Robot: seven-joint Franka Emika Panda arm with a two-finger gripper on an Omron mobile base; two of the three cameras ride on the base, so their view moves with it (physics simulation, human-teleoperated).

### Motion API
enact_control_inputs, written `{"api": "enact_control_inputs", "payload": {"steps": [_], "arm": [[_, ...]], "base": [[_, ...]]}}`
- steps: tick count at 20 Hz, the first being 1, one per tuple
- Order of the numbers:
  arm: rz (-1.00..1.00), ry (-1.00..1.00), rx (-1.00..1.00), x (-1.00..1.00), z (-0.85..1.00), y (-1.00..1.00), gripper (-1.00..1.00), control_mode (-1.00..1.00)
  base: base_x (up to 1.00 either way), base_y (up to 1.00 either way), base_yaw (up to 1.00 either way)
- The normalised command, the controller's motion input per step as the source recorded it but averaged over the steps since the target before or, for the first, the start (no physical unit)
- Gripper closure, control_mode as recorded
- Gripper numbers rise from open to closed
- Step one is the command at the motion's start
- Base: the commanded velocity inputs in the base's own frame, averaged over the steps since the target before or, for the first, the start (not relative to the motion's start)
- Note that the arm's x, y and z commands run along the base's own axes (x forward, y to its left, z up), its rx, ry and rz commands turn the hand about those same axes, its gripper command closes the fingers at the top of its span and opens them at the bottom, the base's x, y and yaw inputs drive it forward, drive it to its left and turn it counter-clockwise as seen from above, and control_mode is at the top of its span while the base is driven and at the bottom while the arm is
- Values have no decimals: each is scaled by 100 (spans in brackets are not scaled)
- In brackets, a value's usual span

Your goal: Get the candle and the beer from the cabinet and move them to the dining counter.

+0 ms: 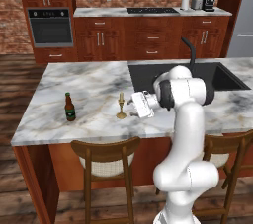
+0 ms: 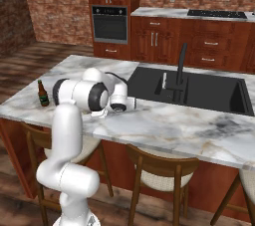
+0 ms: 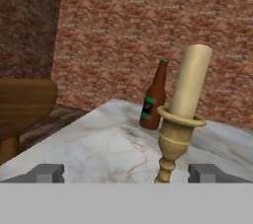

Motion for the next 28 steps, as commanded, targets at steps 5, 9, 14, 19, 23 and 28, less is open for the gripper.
{"api": "enact_control_inputs", "payload": {"steps": [5, 9, 14, 19, 23, 28], "arm": [[-3, -4, 0, -72, 45, 0, -100, -100], [-4, -4, 0, -89, 54, -1, -100, -100], [-4, -3, 0, -96, 62, -2, -100, -100], [-5, 0, 0, -94, 74, 0, -100, -100], [-5, 0, -2, -91, 87, 0, -100, -100], [-6, 0, -5, -90, 96, 0, -100, -100]], "base": [[0, 0, 0], [0, 0, 0], [0, 0, 0], [0, 0, 0], [0, 0, 0], [0, 0, 0]]}}
